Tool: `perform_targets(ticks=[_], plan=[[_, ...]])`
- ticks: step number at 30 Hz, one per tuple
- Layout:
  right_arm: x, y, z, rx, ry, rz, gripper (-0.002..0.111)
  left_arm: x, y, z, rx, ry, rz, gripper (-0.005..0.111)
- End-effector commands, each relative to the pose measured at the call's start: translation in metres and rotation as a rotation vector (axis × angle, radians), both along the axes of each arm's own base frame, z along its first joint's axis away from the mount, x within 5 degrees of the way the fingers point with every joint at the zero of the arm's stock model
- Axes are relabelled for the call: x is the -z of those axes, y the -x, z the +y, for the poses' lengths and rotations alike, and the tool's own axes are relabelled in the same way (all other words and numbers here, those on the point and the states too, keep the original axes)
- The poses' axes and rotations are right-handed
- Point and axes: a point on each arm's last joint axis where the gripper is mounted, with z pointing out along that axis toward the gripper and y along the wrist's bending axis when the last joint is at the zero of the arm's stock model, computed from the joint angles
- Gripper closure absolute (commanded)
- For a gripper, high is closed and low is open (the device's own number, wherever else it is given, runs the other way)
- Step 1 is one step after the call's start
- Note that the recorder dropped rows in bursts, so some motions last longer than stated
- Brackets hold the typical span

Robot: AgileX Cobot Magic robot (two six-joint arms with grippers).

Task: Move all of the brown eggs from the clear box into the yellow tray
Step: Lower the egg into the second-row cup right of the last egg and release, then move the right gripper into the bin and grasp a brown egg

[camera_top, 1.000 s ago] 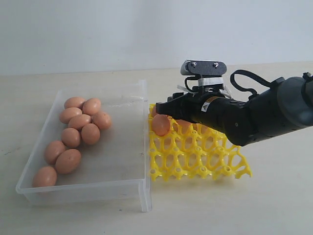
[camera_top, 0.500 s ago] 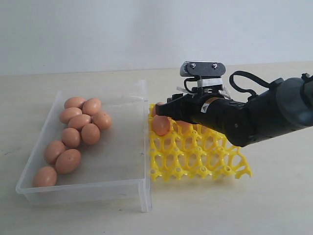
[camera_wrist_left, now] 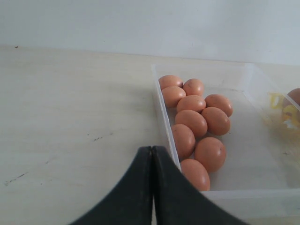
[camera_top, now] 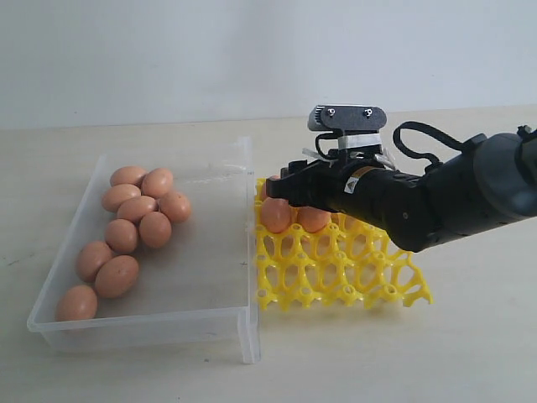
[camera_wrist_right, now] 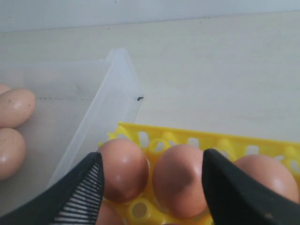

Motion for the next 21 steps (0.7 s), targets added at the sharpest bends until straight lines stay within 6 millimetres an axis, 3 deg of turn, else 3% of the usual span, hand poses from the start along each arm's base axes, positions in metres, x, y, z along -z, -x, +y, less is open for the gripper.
perform_targets(ticks=[1,6,9,11,17,21], plan=[[-0.003,-0.001,0.002,-0.007,-0.008,-0.021,0.048,-0.002,0.0,0.0,-0.002,0.001,-0.016,0.107],[-0.012,0.002,0.001,-0.015,0.0,0.008,0.049,-0.002,0.0,0.0,-0.002,0.001,-0.016,0.107],[-0.035,0.006,0.004,-0.075,0.061,0.036,0.053,-0.002,0.0,0.0,-0.002,0.001,-0.016,0.107],[-0.055,0.01,0.011,-0.148,0.123,0.047,0.063,-0.002,0.0,0.0,-0.002,0.001,-0.016,0.107],[-0.102,0.032,0.058,-0.472,0.319,0.158,0.107,-0.002,0.0,0.0,-0.002,0.001,-0.016,0.107],[-0.112,0.045,0.097,-0.661,0.37,0.211,0.104,-0.002,0.0,0.0,-0.002,0.001,-0.016,0.107]])
